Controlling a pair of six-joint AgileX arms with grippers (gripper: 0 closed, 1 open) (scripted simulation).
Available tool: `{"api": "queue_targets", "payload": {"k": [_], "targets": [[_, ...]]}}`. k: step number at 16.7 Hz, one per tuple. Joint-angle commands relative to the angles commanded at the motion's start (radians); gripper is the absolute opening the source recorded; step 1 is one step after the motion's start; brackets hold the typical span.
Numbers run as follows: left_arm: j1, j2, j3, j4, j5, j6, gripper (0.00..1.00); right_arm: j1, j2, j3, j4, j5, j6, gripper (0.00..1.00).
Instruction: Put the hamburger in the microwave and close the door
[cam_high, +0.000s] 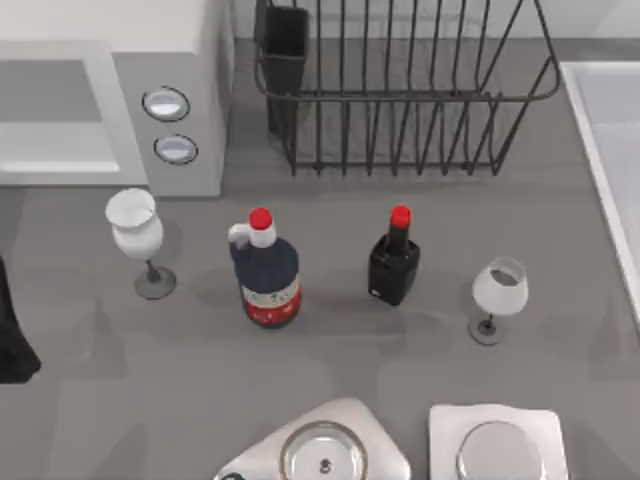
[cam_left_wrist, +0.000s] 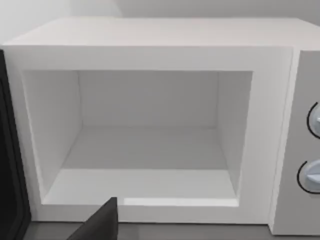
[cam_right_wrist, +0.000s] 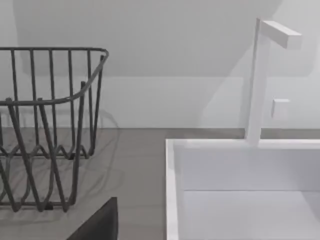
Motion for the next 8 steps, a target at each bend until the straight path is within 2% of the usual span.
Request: {"api": "queue_targets", "payload": {"k": [4, 8], "targets": [[0.014, 0.033, 0.033, -0.031, 0.0, 0.03, 1.0, 0.0, 0.0, 0.0, 0.0, 0.0, 0.0, 1.0], [0.073, 0.225, 0.189, -0.175, 0.002, 0.16, 1.0, 0.0, 0.0, 0.0, 0.0, 0.0, 0.0, 1.0]]}}
